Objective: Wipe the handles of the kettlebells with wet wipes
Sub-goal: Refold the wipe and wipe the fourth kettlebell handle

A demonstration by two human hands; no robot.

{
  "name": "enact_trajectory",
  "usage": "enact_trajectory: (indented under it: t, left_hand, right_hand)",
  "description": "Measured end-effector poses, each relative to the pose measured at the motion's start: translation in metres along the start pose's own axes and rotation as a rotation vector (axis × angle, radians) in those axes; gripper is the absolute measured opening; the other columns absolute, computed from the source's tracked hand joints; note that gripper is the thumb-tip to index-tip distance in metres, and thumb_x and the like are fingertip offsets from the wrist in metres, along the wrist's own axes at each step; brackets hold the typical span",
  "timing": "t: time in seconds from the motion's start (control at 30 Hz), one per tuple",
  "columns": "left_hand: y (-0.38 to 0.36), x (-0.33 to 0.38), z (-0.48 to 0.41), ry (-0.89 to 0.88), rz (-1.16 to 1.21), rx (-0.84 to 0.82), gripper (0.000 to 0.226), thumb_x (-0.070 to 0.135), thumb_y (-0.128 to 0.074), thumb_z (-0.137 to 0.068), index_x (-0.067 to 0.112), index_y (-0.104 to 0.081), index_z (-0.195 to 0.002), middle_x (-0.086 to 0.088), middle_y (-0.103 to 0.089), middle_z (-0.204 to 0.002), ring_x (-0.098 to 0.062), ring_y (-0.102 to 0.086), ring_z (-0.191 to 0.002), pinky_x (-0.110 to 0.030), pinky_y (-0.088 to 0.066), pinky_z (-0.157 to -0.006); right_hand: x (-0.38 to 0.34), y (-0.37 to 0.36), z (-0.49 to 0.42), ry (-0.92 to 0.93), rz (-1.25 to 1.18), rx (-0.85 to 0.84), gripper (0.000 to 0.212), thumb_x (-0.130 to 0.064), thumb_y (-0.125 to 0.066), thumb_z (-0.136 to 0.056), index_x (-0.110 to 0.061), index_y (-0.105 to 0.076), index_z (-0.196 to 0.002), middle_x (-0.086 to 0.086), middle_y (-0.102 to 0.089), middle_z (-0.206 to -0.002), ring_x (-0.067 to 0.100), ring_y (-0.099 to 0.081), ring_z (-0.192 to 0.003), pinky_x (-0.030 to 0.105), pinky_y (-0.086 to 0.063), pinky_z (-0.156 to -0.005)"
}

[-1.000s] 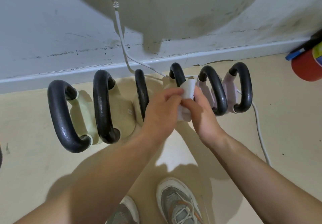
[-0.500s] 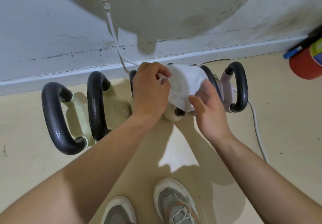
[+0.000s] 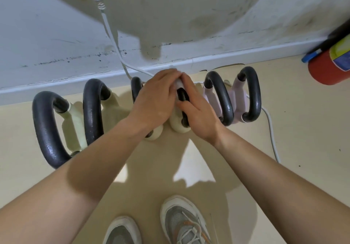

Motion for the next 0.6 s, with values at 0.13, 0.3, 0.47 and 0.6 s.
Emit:
enact_trajectory:
  t: [0.13,0.3,0.47,0.6]
  left_hand:
    - [-0.005,-0.006,-0.018,0.252,0.18,-0.013,0.035,0.012,-0.039,-0.102,0.023,-0.066,-0.123,0.015,-0.061,-0.109,-0.004,-0.052,-0.098,-0.005,-0.035,-0.076]
    - [-0.019,-0.011,-0.042,0.407,0.107,-0.112,0.051,0.036,-0.021,-0.107,0.007,-0.063,-0.112,-0.009,-0.064,-0.111,-0.028,-0.056,-0.107,-0.035,-0.037,-0.089]
    - [-0.02,-0.04,-0.038,0.685,0.468,-0.136,0.074,0.068,-0.018,-0.096,0.019,-0.069,-0.119,-0.002,-0.069,-0.123,-0.021,-0.06,-0.118,-0.041,-0.035,-0.113]
    - [-0.007,-0.031,-0.033,0.624,0.619,-0.001,0.066,0.053,-0.022,-0.105,0.023,-0.07,-0.071,0.0,-0.075,-0.083,-0.023,-0.069,-0.099,-0.038,-0.047,-0.102]
  right_hand:
    - [0.013,0.0,-0.027,-0.135,-0.288,-0.031,0.034,0.001,-0.037,-0.098,0.0,-0.049,-0.13,-0.005,-0.059,-0.087,0.003,-0.053,-0.082,0.016,-0.043,-0.076]
    - [0.031,0.004,-0.048,-0.296,-0.533,-0.033,0.051,-0.039,-0.028,-0.1,-0.004,-0.06,-0.116,0.013,-0.064,-0.112,0.019,-0.058,-0.11,0.028,-0.044,-0.101]
    - [0.043,0.005,-0.056,-0.337,-0.4,-0.114,0.075,-0.075,-0.017,-0.093,-0.034,-0.069,-0.128,-0.005,-0.071,-0.131,0.013,-0.057,-0.132,0.045,-0.026,-0.121]
    - [0.033,0.013,-0.053,-0.333,-0.499,-0.048,0.091,-0.081,-0.024,-0.085,-0.02,-0.057,-0.144,0.005,-0.064,-0.141,0.013,-0.056,-0.132,0.038,-0.036,-0.113]
Point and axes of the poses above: each hand's wrist, its own z-axis away from the middle knuckle, its own y-axis out of the back of the hand, x = y × z, the point moved 8 cm from there along -z, towards the middle knuckle
